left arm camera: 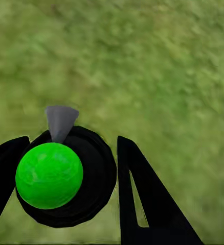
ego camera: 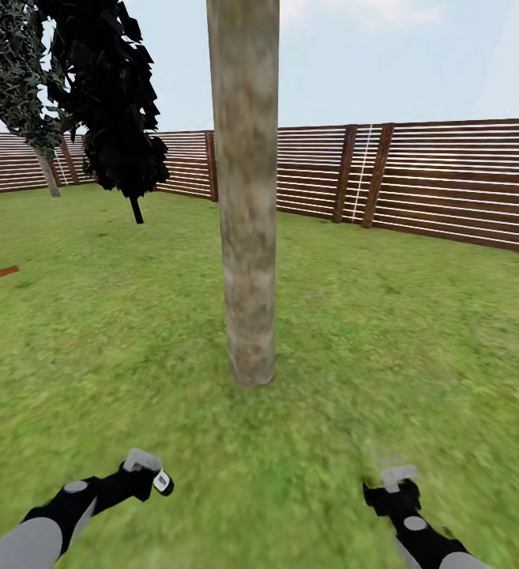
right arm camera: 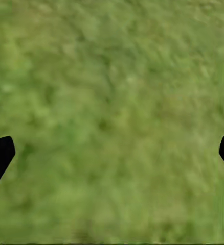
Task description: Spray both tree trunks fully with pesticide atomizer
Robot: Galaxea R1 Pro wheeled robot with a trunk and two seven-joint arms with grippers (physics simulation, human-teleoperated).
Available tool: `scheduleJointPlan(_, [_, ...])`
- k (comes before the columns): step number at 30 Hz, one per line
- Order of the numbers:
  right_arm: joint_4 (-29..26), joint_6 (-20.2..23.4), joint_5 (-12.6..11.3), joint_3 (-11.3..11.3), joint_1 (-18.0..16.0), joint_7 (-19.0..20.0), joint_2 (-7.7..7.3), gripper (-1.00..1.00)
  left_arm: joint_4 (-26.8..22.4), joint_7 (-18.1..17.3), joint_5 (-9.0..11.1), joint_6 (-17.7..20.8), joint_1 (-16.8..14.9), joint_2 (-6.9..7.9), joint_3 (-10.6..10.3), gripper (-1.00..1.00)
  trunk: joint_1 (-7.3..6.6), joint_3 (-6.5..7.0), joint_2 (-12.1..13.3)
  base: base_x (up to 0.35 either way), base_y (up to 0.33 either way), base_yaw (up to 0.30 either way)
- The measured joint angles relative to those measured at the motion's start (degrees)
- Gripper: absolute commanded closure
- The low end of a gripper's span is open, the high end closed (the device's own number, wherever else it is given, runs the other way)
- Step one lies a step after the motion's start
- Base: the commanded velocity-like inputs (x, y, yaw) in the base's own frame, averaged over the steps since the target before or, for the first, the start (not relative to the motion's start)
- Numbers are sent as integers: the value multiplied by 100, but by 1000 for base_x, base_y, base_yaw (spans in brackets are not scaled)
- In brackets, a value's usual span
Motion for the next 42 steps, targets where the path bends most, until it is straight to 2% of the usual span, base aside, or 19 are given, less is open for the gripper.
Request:
scheduleJointPlan(2, [189, -133, -646, 18, 151, 323, -128, -100, 21, 546, 219, 306, -1, -62, 196, 100, 0, 1, 0, 0, 0, 0])
scheduleJointPlan(3, [224, -164, -877, 25, 190, 643, -156, -100, 26, 870, 321, 375, -4, -111, 248, 100, 0, 1, 0, 0, 0, 0])
scheduleJointPlan(4, [240, -180, -1002, 27, 209, 1000, -178, -100, 25, 1212, 384, 412, -5, -186, 276, 100, 0, 1, 0, 0, 0, 0])
scheduleJointPlan(5, [252, -188, -1068, 28, 221, 1298, -223, -100, 21, 1561, 418, 429, -6, -267, 290, 100, 0, 1, 0, 0, 0, 0])
scheduleJointPlan(7, [269, -195, -1118, 31, 246, 1561, -276, -100, 23, 2030, 444, 436, -7, -407, 297, 100, 0, 1, 0, 0, 0, 0])
scheduleJointPlan(8, [271, -196, -1125, 32, 261, 1591, -282, -100, 24, 2110, 444, 436, -8, -470, 298, 100, 0, 1, 0, 0, 0, 0])
scheduleJointPlan(10, [274, -197, -1135, 32, 302, 1623, -296, -100, 25, 2259, 442, 443, -3, -703, 280, 100, 0, 1, 0, 17, 0, 0])
scheduleJointPlan(11, [274, -197, -1138, 32, 308, 1626, -298, -100, 30, 2322, 442, 449, -1, -745, 284, 100, 0, 1, 0, 170, 0, -29])
scheduleJointPlan(15, [275, -197, -1152, 32, 317, 1630, -294, -100, 113, 2937, 460, 470, 8, -827, 282, 100, 0, 1, 0, 295, 0, -222])
scheduleJointPlan(21, [271, -197, -1155, 28, 317, 1619, -314, -100, 169, 3060, 440, 548, 1, -933, 261, 100, 0, 1, 0, 334, 0, -261])
scheduleJointPlan(24, [270, -204, -1161, 23, 336, 1550, -336, -100, 149, 3063, 408, 1003, 0, -942, 248, 100, 0, 1, 0, 337, 0, -38])
scheduleJointPlan(27, [258, -213, -1162, 24, 404, 1504, -329, -100, 105, 3063, 398, 1196, -23, -942, 246, 100, 0, 1, 0, 337, 0, -3])
scheduleJointPlan(31, [243, -218, -1180, 18, 412, 1507, -337, -100, 64, 3062, 407, 2091, -157, -991, 248, 100, 0, 2, 0, 337, 0, 0])
scheduleJointPlan(32, [241, -216, -1232, 16, 413, 1507, -337, -100, 61, 3062, 412, 2222, -241, -1007, 247, 100, 0, 2, 0, 333, 0, 0])
scheduleJointPlan(36, [262, -204, -1873, 20, 414, 1508, -337, -100, 62, 3056, 394, 2890, -510, -1037, 238, 100, 0, 1, 0, 280, 0, -144])
scheduleJointPlan(39, [266, -206, -1981, 23, 414, 1508, -338, -100, 65, 3054, 395, 3008, -553, -1049, 94, 100, 0, 1, 0, 138, 0, -256])
scheduleJointPlan(42, [266, -206, -1995, 23, 414, 1508, -352, -100, 67, 3058, 390, 3041, -568, -1158, -172, 100, 0, 1, 0, 26, 0, -266])
